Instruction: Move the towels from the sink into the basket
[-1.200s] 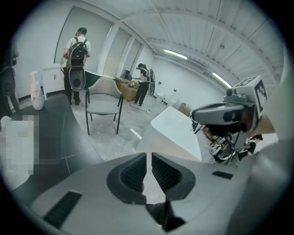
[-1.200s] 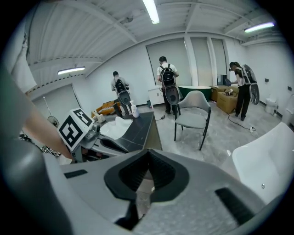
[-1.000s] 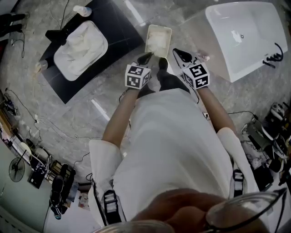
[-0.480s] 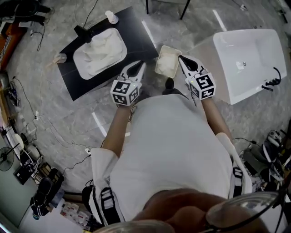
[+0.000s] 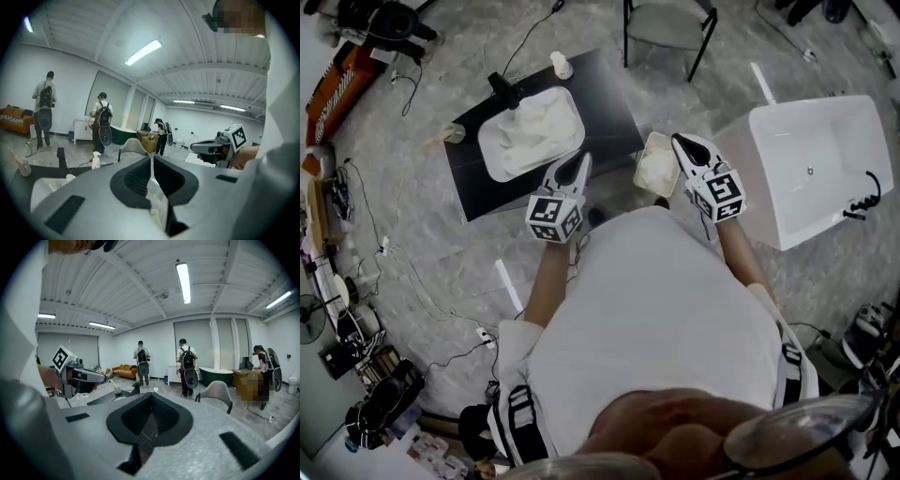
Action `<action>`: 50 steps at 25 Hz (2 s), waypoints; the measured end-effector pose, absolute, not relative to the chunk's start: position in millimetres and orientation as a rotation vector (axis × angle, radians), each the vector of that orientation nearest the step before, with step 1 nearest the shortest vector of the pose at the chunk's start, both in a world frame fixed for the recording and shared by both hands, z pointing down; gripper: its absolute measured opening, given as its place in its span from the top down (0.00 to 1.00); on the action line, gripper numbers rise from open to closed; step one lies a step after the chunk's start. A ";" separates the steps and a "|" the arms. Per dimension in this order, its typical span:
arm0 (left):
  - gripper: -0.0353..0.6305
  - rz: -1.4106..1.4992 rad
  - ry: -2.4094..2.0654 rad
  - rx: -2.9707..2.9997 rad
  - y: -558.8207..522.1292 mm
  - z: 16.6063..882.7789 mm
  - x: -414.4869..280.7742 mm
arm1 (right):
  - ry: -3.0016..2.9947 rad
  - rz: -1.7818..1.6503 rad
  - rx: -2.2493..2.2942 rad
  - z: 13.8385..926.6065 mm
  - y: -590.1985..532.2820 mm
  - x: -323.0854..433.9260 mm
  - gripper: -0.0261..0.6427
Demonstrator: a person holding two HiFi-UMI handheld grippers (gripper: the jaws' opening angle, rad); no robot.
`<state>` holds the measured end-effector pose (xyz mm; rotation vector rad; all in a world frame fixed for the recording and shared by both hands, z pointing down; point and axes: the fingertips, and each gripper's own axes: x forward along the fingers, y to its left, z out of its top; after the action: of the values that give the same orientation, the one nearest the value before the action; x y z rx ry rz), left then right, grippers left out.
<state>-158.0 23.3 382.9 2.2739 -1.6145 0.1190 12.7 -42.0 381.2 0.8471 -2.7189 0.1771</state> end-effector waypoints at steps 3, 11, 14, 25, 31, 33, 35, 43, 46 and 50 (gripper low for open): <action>0.91 0.095 -1.642 2.267 21.4 370.9 -164.6 | -2.742 0.122 0.820 365.7 -42.1 3.2 0.97; 0.91 0.123 -1.637 2.238 22.9 381.0 -177.6 | -2.730 0.129 0.809 370.3 -43.5 -10.0 0.97; 0.91 0.142 -1.633 2.213 20.5 390.0 -185.8 | -2.710 0.153 0.831 375.4 -48.8 -13.3 0.97; 0.91 0.344 -1.635 2.096 30.4 462.5 -233.9 | -2.649 0.207 0.823 403.3 -47.6 -42.8 0.97; 0.90 0.529 -1.607 2.037 13.9 505.3 -283.7 | -2.591 0.267 0.804 433.2 -45.8 -64.3 0.97; 0.86 0.621 -1.581 2.036 8.0 539.8 -303.5 | -2.562 0.302 0.802 450.3 -42.7 -70.0 0.97; 0.74 0.708 -1.531 2.031 1.7 571.7 -317.6 | -2.527 0.334 0.802 467.8 -37.9 -73.3 0.97; 0.61 1.064 -1.275 2.069 -37.9 703.3 -353.0 | -2.392 0.436 0.875 517.2 -18.2 -75.3 0.97; 0.60 1.189 -1.124 2.089 -48.3 751.8 -351.0 | -2.349 0.474 0.913 531.1 -8.5 -74.4 0.97; 0.53 1.316 -0.957 2.060 -54.2 805.5 -350.6 | -2.289 0.523 0.959 542.6 7.1 -68.4 0.97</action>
<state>-350.6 -54.2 805.5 2.0605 -0.9566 1.3160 -68.4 7.1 542.6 0.9586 -2.2889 0.5227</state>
